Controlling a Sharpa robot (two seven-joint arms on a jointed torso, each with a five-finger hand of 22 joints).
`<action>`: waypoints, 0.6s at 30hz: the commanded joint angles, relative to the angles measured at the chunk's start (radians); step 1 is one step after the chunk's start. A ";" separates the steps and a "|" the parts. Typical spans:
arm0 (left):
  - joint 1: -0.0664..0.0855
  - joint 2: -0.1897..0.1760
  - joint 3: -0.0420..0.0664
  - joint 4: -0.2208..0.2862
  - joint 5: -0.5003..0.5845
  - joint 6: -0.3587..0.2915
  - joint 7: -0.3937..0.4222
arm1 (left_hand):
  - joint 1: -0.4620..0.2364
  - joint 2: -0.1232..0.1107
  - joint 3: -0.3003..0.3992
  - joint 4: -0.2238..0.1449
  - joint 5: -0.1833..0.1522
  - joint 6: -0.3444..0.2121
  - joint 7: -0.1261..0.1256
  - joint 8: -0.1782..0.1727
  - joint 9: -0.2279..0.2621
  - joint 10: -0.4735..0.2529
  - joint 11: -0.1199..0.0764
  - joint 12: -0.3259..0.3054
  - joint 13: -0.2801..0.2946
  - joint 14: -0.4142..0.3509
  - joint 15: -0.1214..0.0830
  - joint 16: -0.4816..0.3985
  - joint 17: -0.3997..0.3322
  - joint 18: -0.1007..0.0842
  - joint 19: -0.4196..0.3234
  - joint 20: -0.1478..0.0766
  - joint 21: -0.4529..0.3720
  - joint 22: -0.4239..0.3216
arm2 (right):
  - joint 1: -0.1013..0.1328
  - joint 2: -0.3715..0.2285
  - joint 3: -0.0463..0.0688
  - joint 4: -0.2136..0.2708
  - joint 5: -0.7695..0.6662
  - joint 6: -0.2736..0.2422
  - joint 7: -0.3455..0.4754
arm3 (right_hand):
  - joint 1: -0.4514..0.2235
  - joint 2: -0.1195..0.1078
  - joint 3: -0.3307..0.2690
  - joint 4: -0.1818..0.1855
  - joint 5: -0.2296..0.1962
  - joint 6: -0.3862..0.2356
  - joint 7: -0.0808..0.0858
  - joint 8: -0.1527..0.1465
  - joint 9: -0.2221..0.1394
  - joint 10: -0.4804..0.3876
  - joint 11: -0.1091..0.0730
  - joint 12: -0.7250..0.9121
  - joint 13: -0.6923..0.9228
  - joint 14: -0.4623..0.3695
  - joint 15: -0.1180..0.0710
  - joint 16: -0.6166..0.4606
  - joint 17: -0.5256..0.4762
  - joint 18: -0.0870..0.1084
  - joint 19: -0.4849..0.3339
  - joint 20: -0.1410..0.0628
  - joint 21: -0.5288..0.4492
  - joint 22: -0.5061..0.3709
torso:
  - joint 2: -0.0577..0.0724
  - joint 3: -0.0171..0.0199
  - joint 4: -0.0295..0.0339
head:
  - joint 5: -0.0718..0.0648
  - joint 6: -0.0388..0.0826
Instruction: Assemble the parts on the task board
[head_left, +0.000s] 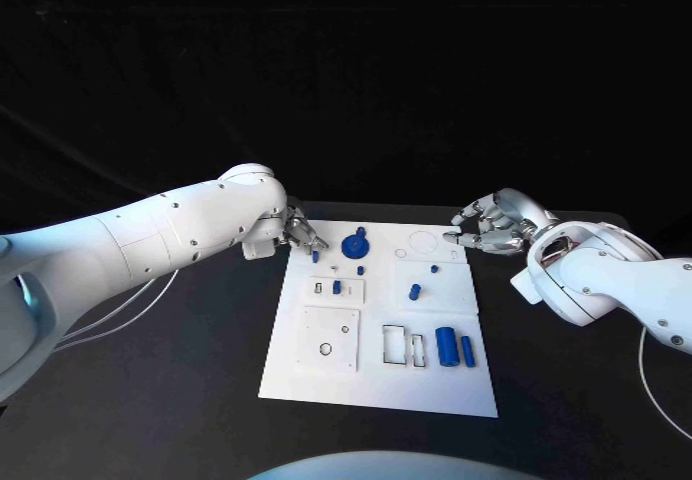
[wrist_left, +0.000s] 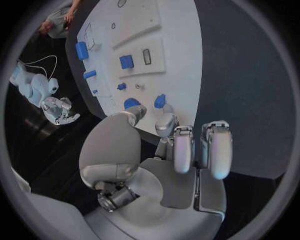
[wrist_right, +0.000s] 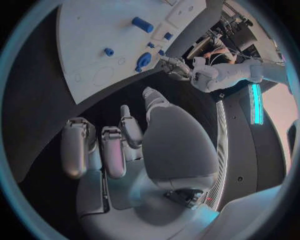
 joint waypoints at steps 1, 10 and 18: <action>-0.002 0.004 -0.001 -0.006 0.013 0.022 0.013 | 0.005 0.007 0.000 -0.004 -0.005 0.003 0.003 -0.005 -0.002 -0.006 -0.002 -0.004 0.000 0.102 0.007 0.004 0.263 -0.015 0.069 0.008 -0.004 0.226 | -0.001 0.001 0.000 0.000 -0.003 0.003 0.003 | -0.010 0.002 0.007 0.001 -0.004 -0.002 -0.004 0.003 0.001 -0.007 0.001 -0.002 0.001 0.077 -0.009 -0.006 0.147 0.013 -0.004 0.001 -0.003 0.120 | -0.001 0.0003 -0.0005 | 0.001 -0.001; -0.003 0.005 -0.001 -0.008 0.012 0.028 0.009 | 0.016 0.011 0.002 -0.005 -0.005 0.005 0.003 -0.006 -0.006 -0.008 -0.002 -0.005 -0.002 0.102 0.007 0.004 0.263 -0.015 0.069 0.008 -0.005 0.226 | -0.001 0.001 0.000 0.000 -0.003 0.004 0.003 | -0.010 0.002 0.007 0.001 -0.004 -0.002 -0.004 0.003 0.001 -0.007 0.001 -0.002 0.001 0.077 -0.009 -0.006 0.147 0.013 -0.004 0.001 -0.003 0.120 | -0.001 0.0003 0.0002 | 0.000 0.001; -0.004 0.007 -0.001 -0.008 0.013 0.039 0.010 | 0.074 0.026 0.019 -0.005 -0.062 0.021 -0.001 0.003 -0.020 -0.008 -0.005 -0.002 -0.001 0.102 0.005 0.004 0.263 -0.015 0.070 0.006 -0.004 0.228 | -0.001 0.001 0.000 -0.001 -0.003 0.005 0.003 | -0.010 0.003 0.008 0.001 -0.003 -0.003 -0.004 0.003 0.001 -0.006 0.001 -0.002 0.000 0.077 -0.009 -0.006 0.146 0.013 -0.004 0.001 -0.003 0.120 | -0.001 0.0007 0.0003 | 0.003 -0.001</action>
